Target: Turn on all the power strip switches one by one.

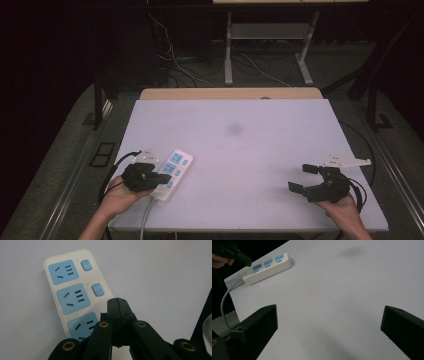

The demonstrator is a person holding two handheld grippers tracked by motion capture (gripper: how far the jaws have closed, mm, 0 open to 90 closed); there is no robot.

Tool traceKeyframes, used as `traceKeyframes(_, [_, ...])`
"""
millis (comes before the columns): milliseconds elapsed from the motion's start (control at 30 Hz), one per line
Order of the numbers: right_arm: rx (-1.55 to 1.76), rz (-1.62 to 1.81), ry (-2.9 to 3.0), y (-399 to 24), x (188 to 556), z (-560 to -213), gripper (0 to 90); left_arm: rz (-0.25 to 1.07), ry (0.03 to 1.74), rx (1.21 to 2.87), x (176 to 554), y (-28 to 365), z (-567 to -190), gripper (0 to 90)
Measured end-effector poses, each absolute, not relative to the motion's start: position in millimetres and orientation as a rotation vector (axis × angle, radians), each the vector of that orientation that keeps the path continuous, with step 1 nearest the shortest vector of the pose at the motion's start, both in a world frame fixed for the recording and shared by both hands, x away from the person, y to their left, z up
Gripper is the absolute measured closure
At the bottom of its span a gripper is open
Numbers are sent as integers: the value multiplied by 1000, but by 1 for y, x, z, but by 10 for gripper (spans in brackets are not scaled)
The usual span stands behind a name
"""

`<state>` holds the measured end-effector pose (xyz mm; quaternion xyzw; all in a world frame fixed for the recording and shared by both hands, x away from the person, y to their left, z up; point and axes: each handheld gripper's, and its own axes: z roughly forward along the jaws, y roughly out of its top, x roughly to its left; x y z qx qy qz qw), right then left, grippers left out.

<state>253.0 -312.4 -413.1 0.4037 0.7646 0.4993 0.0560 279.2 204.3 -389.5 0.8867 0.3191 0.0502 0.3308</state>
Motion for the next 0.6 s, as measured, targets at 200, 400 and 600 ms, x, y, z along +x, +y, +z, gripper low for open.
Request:
traceKeyframes(200, [1223, 1510, 2327, -312, 253, -414, 7, 113, 838, 2334, 282, 202, -397, 890])
traceKeyframes(400, [1220, 1508, 2332, -312, 253, -414, 8, 106, 834, 2353, 283, 199, -401, 890])
traceKeyframes(600, [1221, 1507, 2334, -311, 253, -414, 7, 104, 852, 2347, 286, 200, -402, 890])
